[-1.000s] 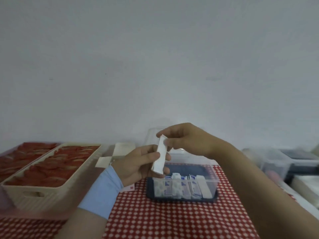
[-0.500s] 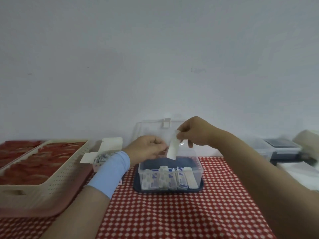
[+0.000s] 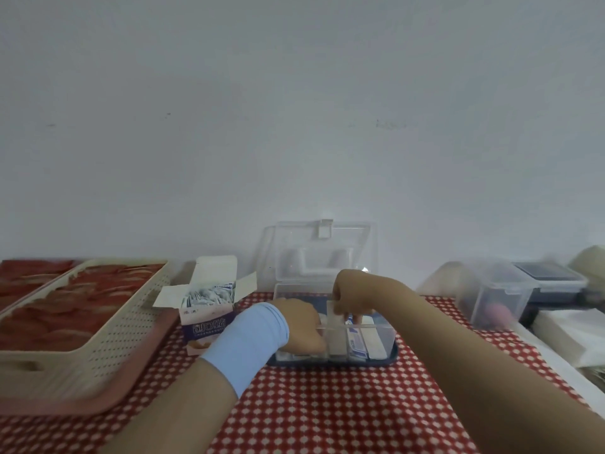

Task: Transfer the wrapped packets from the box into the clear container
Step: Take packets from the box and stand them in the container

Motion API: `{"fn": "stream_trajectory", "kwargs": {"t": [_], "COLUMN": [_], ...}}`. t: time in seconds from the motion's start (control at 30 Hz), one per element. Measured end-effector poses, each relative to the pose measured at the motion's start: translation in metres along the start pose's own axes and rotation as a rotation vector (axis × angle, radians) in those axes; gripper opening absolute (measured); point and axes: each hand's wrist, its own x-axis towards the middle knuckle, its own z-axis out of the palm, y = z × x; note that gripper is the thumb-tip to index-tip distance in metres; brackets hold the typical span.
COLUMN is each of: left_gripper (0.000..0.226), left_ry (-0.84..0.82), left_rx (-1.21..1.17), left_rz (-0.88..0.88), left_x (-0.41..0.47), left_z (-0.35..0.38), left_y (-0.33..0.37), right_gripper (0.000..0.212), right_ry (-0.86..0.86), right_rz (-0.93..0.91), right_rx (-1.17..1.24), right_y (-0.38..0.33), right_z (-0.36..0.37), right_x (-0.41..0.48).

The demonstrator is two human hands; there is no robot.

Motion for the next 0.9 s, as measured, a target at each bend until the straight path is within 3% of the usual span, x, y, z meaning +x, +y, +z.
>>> {"fn": "stream_trajectory", "kwargs": {"t": [0.23, 0.37, 0.5, 0.57, 0.63, 0.7, 0.73, 0.8, 0.9], "left_gripper": [0.037, 0.063, 0.055, 0.052, 0.045, 0.031, 0.026, 0.036, 0.052], "left_ry": [0.076, 0.059, 0.016, 0.004, 0.002, -0.007, -0.014, -0.001, 0.124], "left_rx": [0.065, 0.066, 0.075, 0.036, 0.028, 0.035, 0.029, -0.024, -0.078], "left_rz": [0.042, 0.025, -0.057, -0.078, -0.065, -0.034, -0.017, 0.020, 0.109], "left_x": [0.004, 0.008, 0.010, 0.009, 0.007, 0.006, 0.006, 0.004, -0.009], "left_z": [0.006, 0.007, 0.004, 0.002, 0.001, 0.001, 0.001, -0.001, -0.013], "left_y": [-0.004, -0.001, 0.006, 0.009, 0.010, 0.010, 0.009, 0.007, 0.002], "right_gripper": [0.008, 0.030, 0.017, 0.021, 0.022, 0.008, 0.016, 0.030, 0.028], "right_ry": [0.047, 0.088, 0.082, 0.094, 0.139, 0.182, 0.202, 0.221, 0.274], "right_rz": [0.009, 0.049, 0.062, 0.051, 0.046, 0.055, 0.067, 0.066, 0.050], "right_rx": [-0.113, -0.232, -0.263, -0.256, -0.246, -0.259, -0.257, -0.240, -0.166], "right_y": [-0.008, -0.014, -0.015, -0.012, -0.011, -0.010, -0.010, -0.013, -0.020], "right_z": [0.013, 0.017, 0.016, 0.016, 0.014, 0.011, 0.009, 0.004, -0.007], "right_x": [0.004, 0.004, 0.002, 0.002, -0.001, -0.004, -0.005, -0.011, -0.015]}}
